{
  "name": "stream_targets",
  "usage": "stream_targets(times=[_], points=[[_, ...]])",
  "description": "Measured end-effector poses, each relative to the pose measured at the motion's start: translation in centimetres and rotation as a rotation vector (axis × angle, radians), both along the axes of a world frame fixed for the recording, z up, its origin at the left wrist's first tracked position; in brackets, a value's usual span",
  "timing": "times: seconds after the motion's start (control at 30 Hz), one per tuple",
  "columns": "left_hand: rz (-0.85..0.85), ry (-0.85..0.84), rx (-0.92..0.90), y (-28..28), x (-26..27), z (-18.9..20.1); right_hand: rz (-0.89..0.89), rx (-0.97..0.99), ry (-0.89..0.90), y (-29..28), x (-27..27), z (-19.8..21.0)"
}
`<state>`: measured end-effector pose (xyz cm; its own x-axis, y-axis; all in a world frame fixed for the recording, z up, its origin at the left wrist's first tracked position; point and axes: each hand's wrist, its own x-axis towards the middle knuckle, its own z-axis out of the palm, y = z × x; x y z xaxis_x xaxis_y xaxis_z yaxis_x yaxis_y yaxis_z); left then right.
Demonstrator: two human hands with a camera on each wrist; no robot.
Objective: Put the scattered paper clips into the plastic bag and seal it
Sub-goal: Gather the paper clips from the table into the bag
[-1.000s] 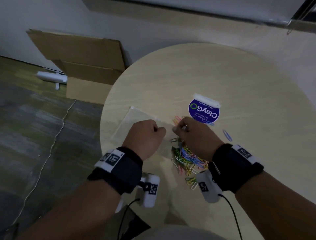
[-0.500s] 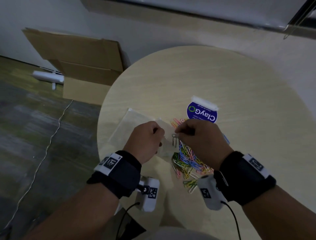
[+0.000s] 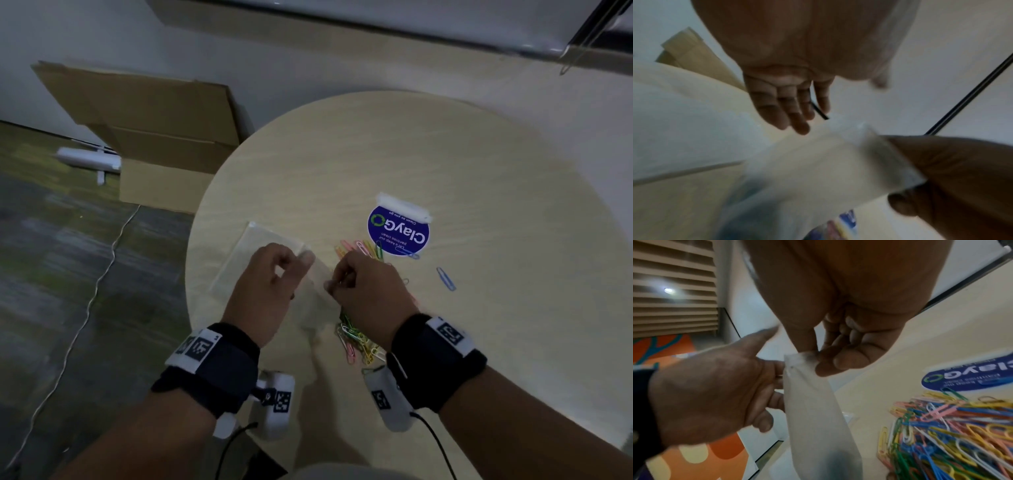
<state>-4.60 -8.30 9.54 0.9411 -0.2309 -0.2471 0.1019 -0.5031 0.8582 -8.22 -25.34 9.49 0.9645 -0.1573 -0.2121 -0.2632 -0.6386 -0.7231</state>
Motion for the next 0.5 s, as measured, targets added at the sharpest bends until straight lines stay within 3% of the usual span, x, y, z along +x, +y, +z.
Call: stream_targets(times=[0.2,0.3,0.37,0.43,0.5], points=[[-0.306,0.111,0.245,-0.5,-0.2,-5.3,0.021,0.136,0.048,-1.4,0.7,-0.5],[-0.305,0.05,0.303,-0.4,0.3,-7.1,-0.095,0.16,0.071,-4.6,1.0,-1.5],[-0.316,-0.028,0.331,0.0,0.5,-7.2,-0.273,0.012,0.08,-8.8,0.8,-3.2],[-0.332,-0.086,0.37,0.7,0.5,-7.4,-0.415,-0.213,0.2,-12.6,0.2,-5.2],[-0.347,-0.09,0.401,1.2,0.5,-7.5,-0.439,-0.331,0.334,-14.1,-0.3,-6.9]])
